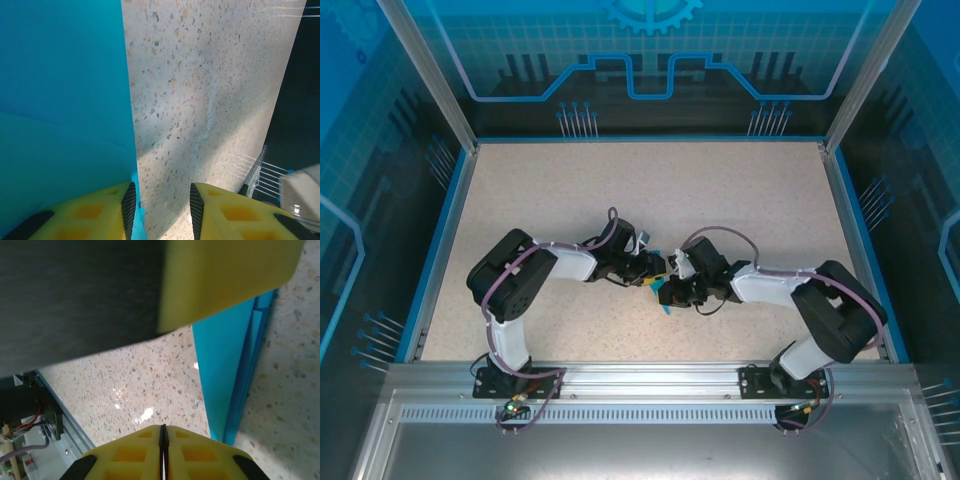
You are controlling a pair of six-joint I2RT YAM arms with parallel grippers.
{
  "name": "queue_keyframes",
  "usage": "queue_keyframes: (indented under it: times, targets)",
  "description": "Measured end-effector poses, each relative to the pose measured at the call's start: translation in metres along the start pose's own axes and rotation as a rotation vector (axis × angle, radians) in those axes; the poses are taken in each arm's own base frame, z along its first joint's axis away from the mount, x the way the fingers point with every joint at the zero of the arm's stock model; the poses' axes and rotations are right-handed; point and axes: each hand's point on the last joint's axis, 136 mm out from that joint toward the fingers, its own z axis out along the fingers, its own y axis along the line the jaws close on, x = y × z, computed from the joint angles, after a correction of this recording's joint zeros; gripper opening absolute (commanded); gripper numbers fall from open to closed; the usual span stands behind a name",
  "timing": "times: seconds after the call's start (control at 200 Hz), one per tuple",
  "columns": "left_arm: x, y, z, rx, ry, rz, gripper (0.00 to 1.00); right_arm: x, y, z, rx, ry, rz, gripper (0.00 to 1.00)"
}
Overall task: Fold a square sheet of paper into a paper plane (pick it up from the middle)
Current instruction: Fold the wing for the fifth time at the center of the table.
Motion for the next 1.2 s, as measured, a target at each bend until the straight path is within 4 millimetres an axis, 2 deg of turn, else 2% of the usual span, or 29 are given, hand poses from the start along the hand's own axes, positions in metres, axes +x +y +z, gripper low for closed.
queue_keyframes:
  times: [0.225, 0.37, 0.665, 0.865, 1.085, 1.2]
  targets:
    - [0.000, 0.000, 0.000, 0.000, 0.000, 0.000, 0.38, 0.003, -0.005, 0.009, -0.019, 0.032, 0.025, 0.11]
    - [0.000, 0.000, 0.000, -0.002, 0.002, 0.006, 0.38, 0.016, -0.018, 0.016, -0.034, 0.059, 0.050, 0.12]
    - [0.000, 0.000, 0.000, -0.005, 0.005, 0.011, 0.38, 0.018, -0.016, 0.013, -0.091, 0.036, 0.047, 0.13]
    - [0.000, 0.000, 0.000, -0.005, 0.005, 0.011, 0.38, 0.030, -0.023, 0.007, -0.049, 0.062, 0.076, 0.13]
    - [0.000, 0.000, 0.000, -0.005, 0.005, 0.011, 0.38, 0.031, -0.025, 0.006, -0.026, 0.061, 0.069, 0.11]
    - [0.000, 0.000, 0.000, -0.005, 0.005, 0.012, 0.38, 0.033, -0.023, -0.002, -0.009, 0.051, 0.069, 0.13]
